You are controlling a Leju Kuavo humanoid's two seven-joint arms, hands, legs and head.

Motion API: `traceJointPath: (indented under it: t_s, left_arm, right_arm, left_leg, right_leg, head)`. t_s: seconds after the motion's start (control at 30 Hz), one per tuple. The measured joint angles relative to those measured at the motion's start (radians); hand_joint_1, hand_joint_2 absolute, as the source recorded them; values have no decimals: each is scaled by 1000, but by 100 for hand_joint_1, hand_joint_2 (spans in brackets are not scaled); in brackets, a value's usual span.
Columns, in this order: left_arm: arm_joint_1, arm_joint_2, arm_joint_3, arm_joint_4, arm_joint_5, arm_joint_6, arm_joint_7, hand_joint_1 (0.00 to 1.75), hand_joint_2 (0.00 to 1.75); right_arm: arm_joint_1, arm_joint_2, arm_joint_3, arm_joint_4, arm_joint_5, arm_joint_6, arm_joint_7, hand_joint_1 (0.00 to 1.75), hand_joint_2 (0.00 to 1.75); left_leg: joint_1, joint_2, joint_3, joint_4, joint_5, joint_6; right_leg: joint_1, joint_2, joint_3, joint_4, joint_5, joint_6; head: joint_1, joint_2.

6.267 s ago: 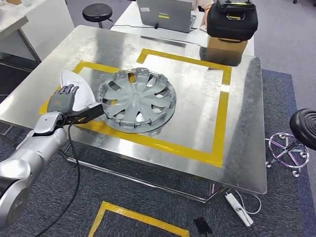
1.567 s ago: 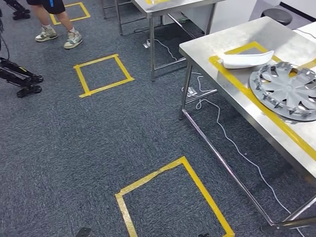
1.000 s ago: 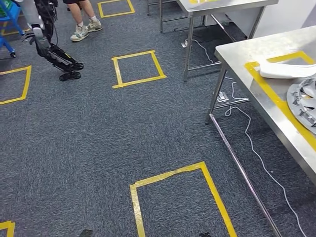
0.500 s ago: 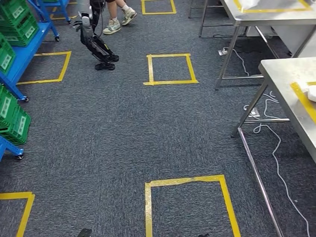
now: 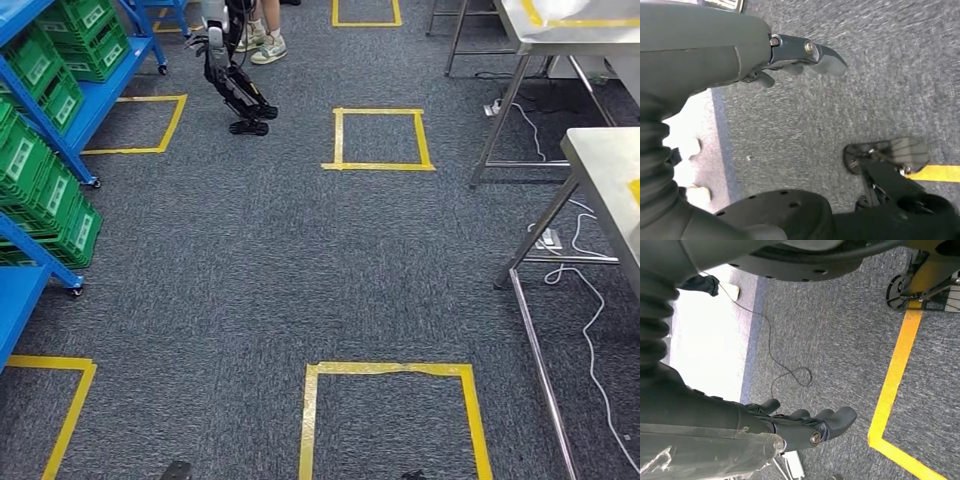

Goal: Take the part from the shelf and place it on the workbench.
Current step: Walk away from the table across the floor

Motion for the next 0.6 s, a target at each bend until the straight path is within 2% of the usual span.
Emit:
traceJointPath:
  t_s: [0.07,0.13,0.2,0.23,0.37,0.47,0.6]
  left_arm:
    - [-1,0,0,0,-1,-1,0,0,175]
    - [-1,-1,0,0,-2,-1,0,0,175]
    - [1,-1,0,0,-3,-1,1,0,175]
    - [2,-1,0,0,-4,-2,2,0,175]
    - [3,-1,0,0,-8,-11,8,0,175]
    - [3,-2,0,0,-10,-12,9,0,175]
    - [3,-3,0,0,-11,-13,8,0,175]
  right_arm:
    - [-2,0,0,0,0,0,2,0,175]
    - [-5,0,0,0,-2,0,6,0,175]
    - [-8,0,0,0,-2,0,13,0,175]
    - [-10,0,0,0,-2,0,15,0,175]
    - [-20,0,1,0,-3,-2,18,0,175]
    - [-25,0,1,0,-3,-3,17,0,175]
    - [-31,0,1,0,-3,-5,16,0,175]
  left_leg:
    - [-1,3,59,-110,28,6]
    - [-2,3,70,-139,27,10]
    - [-2,3,69,-138,27,11]
    - [-4,3,68,-135,26,14]
    - [-7,3,62,-121,20,24]
    - [-8,3,51,-104,15,29]
    - [-7,3,28,-77,8,30]
  right_leg:
    - [4,-2,-3,2,-1,7]
    - [10,-2,-8,4,-1,6]
    - [10,-2,-12,3,0,-4]
    - [9,-2,-13,3,0,-4]
    - [4,-3,-15,6,-1,17]
    - [4,-3,-21,19,-4,24]
    - [4,-3,-42,48,-11,28]
  head:
    - [1,0]
    - [3,0]
    - [3,0]
    - [3,0]
    - [3,0]
    - [3,0]
    - [2,0]
